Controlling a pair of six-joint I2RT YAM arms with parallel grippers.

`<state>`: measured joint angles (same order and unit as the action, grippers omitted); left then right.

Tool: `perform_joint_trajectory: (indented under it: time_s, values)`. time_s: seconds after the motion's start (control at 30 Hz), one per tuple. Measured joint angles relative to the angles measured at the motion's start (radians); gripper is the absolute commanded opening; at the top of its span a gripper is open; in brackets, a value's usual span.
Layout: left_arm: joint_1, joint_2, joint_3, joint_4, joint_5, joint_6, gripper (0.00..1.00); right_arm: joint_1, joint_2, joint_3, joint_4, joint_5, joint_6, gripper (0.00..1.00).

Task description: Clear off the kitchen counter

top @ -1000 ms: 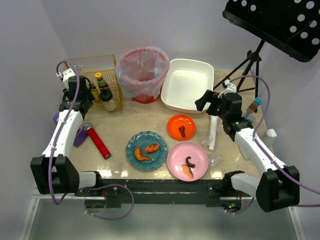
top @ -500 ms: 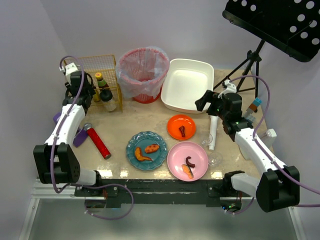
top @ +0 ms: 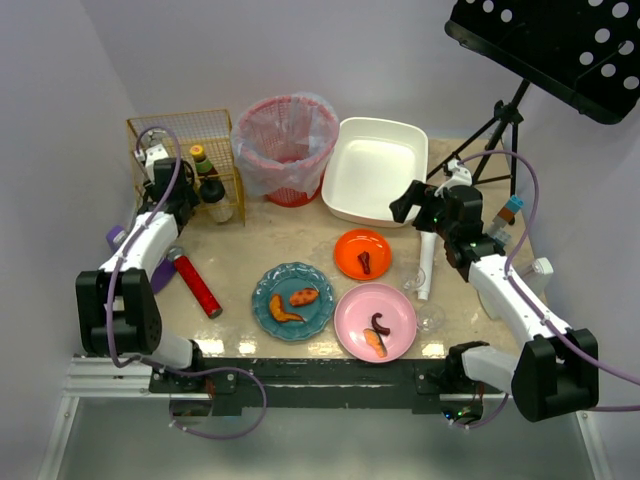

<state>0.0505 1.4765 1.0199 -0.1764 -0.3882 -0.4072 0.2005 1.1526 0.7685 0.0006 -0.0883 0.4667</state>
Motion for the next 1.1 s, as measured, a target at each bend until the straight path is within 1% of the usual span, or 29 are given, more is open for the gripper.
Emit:
perform_joint_trajectory:
  time_s: [0.1,0.17,0.33,0.5,0.57,0.73,0.83,0.97,1.1]
  values:
    - [0.0,0.018,-0.004,0.006,0.003,0.0,0.01,0.0,0.0,0.0,0.0,0.0,0.0,0.97]
    - [0.0,0.036,-0.004,0.016,0.003,0.0,0.07,0.0,0.0,0.0,0.0,0.0,0.001,0.97]
    - [0.001,0.063,0.003,0.032,0.002,0.0,0.34,0.0,0.0,0.0,0.001,-0.001,0.001,0.97]
    - [0.001,0.063,0.006,0.027,0.0,-0.001,0.54,0.0,0.0,0.0,0.001,-0.001,0.001,0.97]
    - [0.001,0.063,0.011,0.018,-0.001,-0.001,0.59,0.0,0.0,0.0,0.001,-0.001,0.001,0.97]
    - [0.001,0.064,0.035,-0.031,-0.001,-0.001,0.67,0.0,0.0,0.0,0.001,-0.001,0.001,0.97]
    - [0.001,0.061,0.041,-0.042,-0.001,-0.001,0.7,0.0,0.0,0.0,0.001,-0.001,0.001,0.97]
    - [0.001,0.045,0.045,-0.069,0.0,0.0,0.71,0.0,0.0,0.0,0.001,-0.001,0.001,0.97]
    - [0.001,-0.004,0.054,-0.102,0.004,0.0,0.71,0.0,0.0,0.0,0.001,-0.001,0.001,0.97]
